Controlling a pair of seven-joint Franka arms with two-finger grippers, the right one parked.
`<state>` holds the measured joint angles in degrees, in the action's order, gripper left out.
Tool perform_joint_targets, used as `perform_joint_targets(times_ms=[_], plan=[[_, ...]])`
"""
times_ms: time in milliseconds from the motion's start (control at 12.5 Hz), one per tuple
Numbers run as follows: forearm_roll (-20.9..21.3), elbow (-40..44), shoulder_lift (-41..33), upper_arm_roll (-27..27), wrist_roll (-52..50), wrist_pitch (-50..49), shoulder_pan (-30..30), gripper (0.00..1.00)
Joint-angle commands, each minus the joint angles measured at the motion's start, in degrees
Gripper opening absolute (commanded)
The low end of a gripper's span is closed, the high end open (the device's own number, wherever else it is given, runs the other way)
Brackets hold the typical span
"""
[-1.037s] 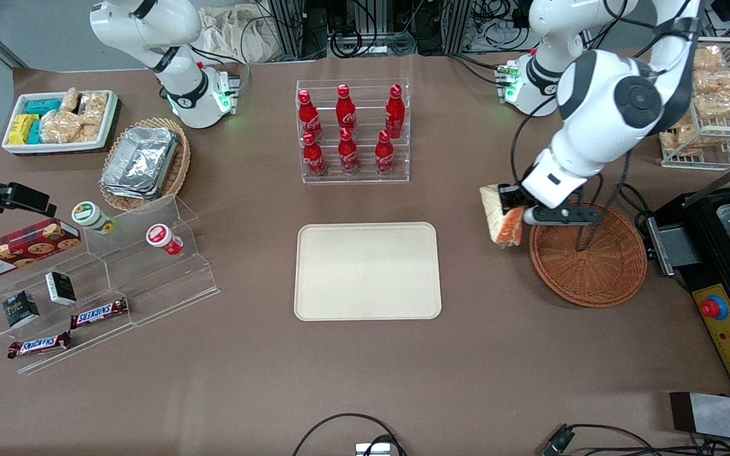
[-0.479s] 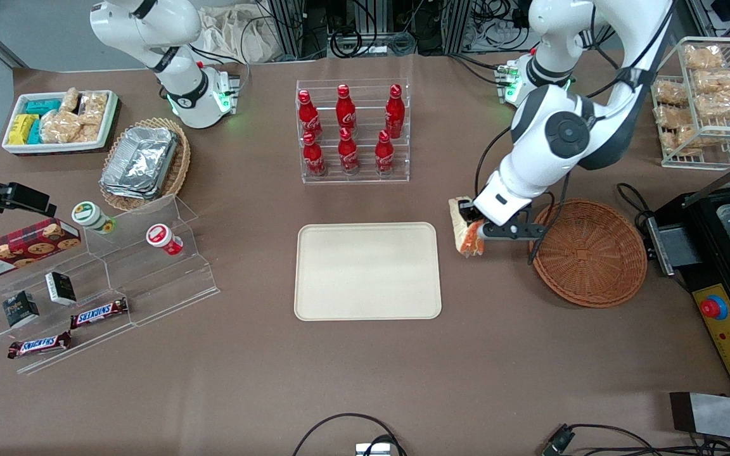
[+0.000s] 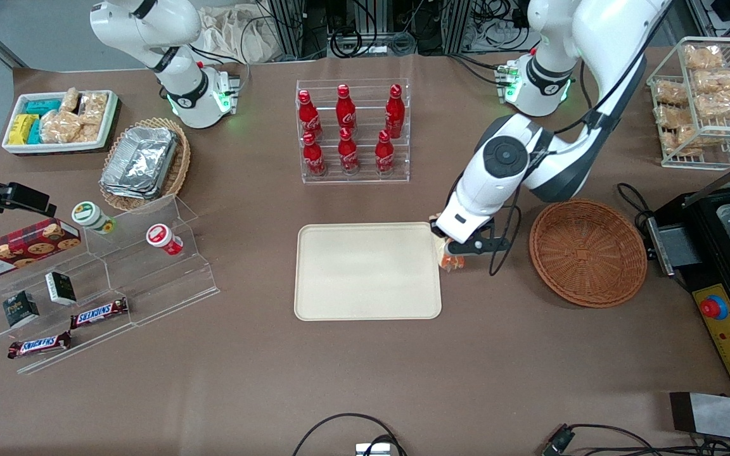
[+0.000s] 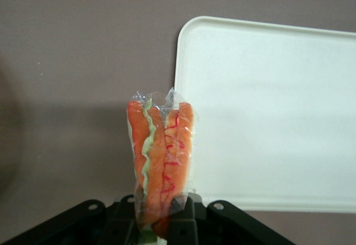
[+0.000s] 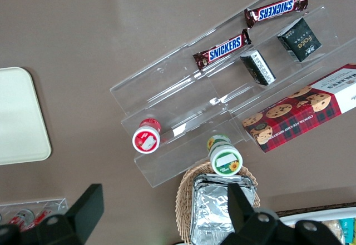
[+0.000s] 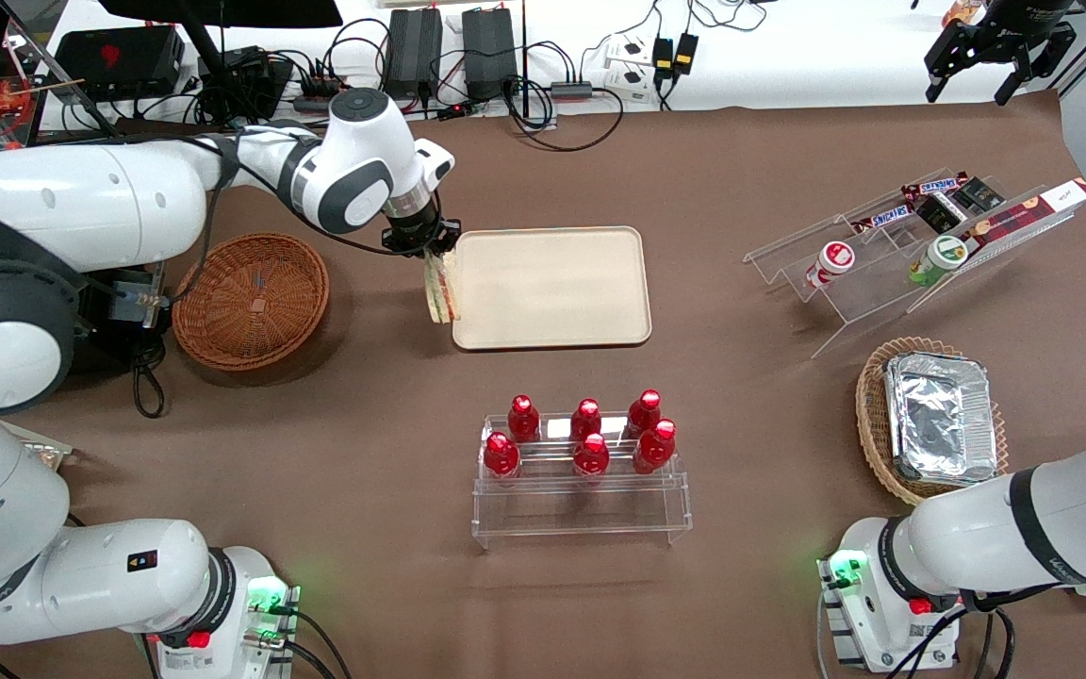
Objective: Place sandwich from basket to tray
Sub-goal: 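Lift the sandwich and carry it with the left gripper over the tray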
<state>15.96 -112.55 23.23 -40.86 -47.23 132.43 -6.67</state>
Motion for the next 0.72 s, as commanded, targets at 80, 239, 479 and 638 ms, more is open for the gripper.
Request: perform_joint_targets(times_ms=[80, 239, 479, 638], plan=[[5.48, 6.37, 7.87, -0.18, -3.83, -0.33, 1.47, 0.05], [5.66, 9.44, 9.98, 2.61, -6.1, -0.33, 7.08, 0.05], [7.07, 11.82, 11.66, 4.13, -7.87, -0.5, 9.65, 0.05], [9.87, 12.18, 12.8, 4.04, -8.22, -0.5, 9.65, 0.05]])
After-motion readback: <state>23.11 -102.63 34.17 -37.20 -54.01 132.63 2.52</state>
